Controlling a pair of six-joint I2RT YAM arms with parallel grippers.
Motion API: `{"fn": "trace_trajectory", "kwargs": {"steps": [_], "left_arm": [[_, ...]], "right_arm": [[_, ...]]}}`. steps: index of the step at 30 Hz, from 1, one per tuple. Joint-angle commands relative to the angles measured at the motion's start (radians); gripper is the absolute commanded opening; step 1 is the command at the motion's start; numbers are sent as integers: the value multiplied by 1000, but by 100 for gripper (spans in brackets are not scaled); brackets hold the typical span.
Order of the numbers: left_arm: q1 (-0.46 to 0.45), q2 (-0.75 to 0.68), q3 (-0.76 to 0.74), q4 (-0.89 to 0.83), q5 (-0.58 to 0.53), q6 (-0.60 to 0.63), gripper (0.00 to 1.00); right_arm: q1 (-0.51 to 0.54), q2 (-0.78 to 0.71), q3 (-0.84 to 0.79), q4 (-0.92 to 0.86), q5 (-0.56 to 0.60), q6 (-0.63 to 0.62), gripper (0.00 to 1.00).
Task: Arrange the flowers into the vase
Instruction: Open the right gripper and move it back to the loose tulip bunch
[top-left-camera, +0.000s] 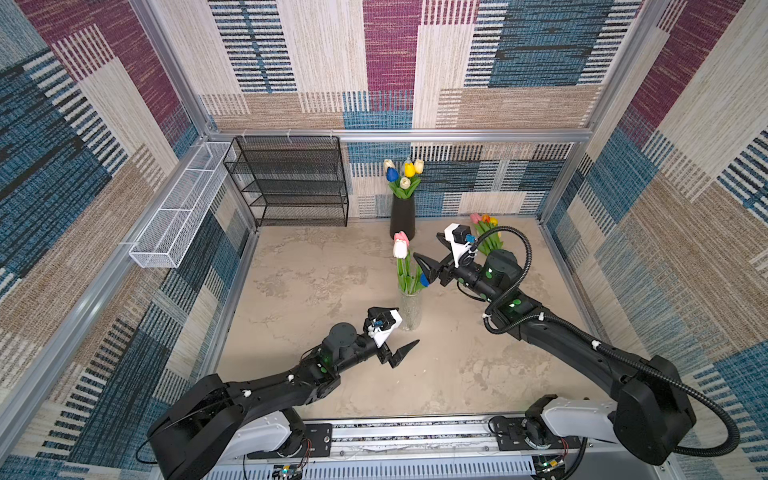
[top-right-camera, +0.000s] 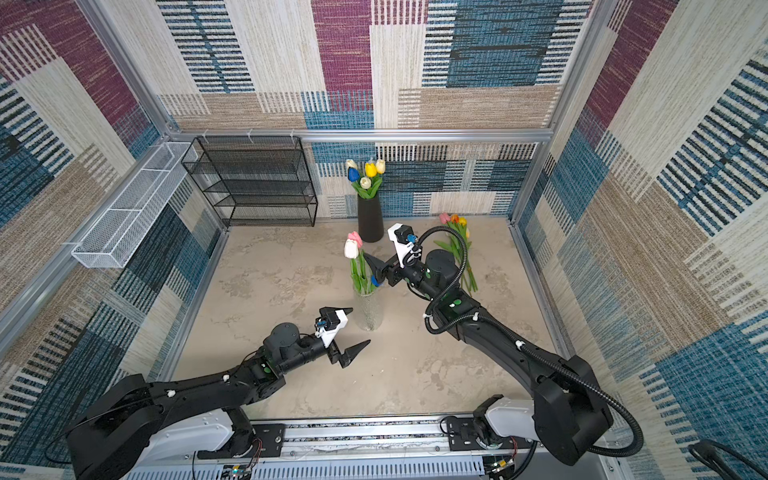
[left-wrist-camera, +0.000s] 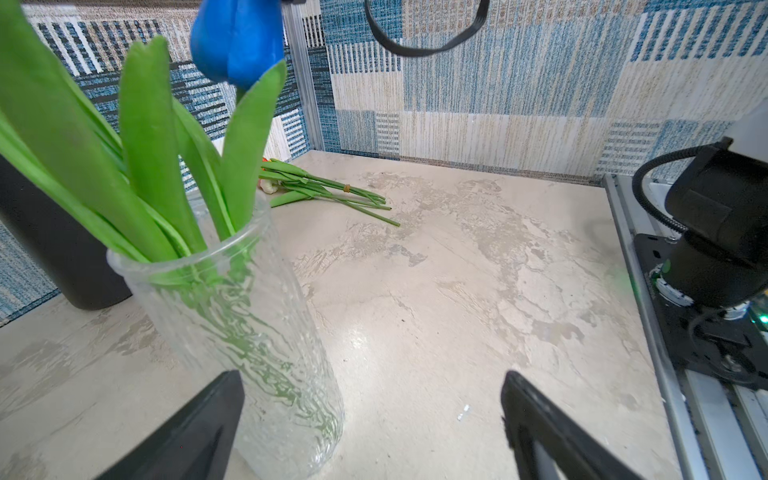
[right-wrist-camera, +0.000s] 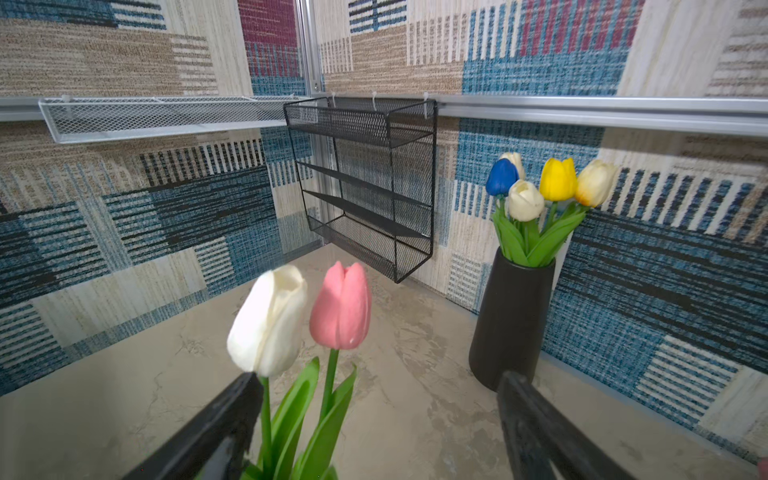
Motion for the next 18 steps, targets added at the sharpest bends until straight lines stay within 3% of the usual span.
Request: {"fn": "trace_trajectory", "kwargs": {"steps": [1, 6, 11, 18], "left_arm": [[0, -1, 5, 8, 1, 7, 99], [1, -2, 6, 7, -2, 8, 99], [0, -7, 4, 7, -5, 7, 99], [0, -11, 1, 5, -12, 11, 99]], "right_arm": [[-6, -9, 50, -56, 67, 18, 92], [-39, -4, 168, -177, 179, 69, 94], [-189, 47, 291, -348, 198, 183, 91], [-511, 278, 376, -637, 109, 279, 51]]}}
